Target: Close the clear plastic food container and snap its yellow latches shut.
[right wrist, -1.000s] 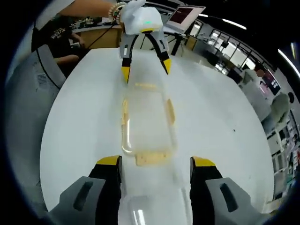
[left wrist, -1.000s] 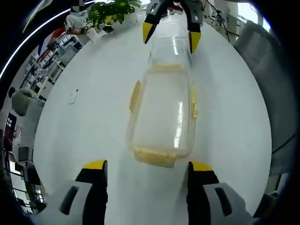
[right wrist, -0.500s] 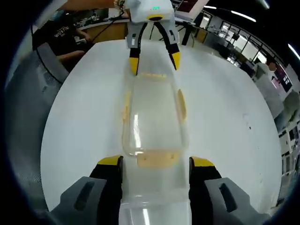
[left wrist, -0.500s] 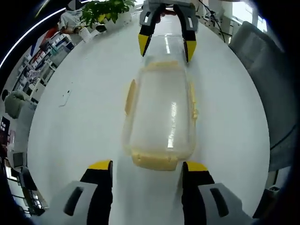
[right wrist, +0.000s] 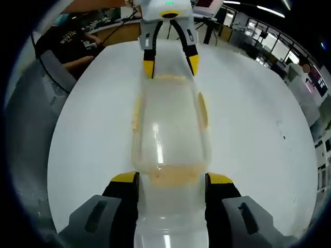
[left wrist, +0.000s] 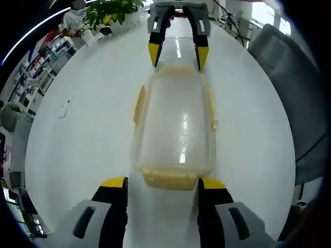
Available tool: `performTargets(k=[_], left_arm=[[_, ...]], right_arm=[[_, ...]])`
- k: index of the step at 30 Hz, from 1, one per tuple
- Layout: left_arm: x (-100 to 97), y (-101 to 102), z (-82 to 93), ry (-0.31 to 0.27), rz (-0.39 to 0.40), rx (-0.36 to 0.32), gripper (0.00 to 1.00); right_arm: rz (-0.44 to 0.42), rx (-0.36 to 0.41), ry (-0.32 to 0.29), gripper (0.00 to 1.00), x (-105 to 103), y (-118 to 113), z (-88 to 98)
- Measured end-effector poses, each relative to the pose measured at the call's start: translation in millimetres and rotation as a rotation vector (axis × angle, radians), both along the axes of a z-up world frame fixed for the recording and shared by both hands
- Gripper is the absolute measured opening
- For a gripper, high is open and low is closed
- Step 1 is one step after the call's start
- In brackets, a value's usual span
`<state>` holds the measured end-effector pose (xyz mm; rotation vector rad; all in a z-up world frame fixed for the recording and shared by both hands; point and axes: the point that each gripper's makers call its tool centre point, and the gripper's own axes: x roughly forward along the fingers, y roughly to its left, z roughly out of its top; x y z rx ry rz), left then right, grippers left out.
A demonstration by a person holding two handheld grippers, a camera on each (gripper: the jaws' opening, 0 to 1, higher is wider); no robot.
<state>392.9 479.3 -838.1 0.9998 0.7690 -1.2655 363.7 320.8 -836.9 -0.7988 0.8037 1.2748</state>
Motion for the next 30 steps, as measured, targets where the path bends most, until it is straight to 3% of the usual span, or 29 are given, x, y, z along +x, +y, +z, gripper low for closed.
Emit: performTargets(k=[13, 21, 27, 30], left_arm=[[-1.9, -3, -3.1, 0.051, -0.024, 0.012, 0.45], [-10.9, -2, -4.2, 0.094, -0.028, 0.02, 0.34], [-12.2, -3, -4.5, 0.101, -0.029, 0.035, 0.33], [-11.4, -2, -5.5, 0.124, -0.035, 0.03, 0.33]], right_arm=[[0.039, -0.046, 0.019, 0.43, -1, 1, -4.9], [0.059, -0.092, 0.021, 0.42, 0, 0, -7.3], [0.052, -0.124, 0.078, 0.42, 1, 0, -10.8], [0.059, -0.149, 0.07, 0.42, 0, 0, -11.3]])
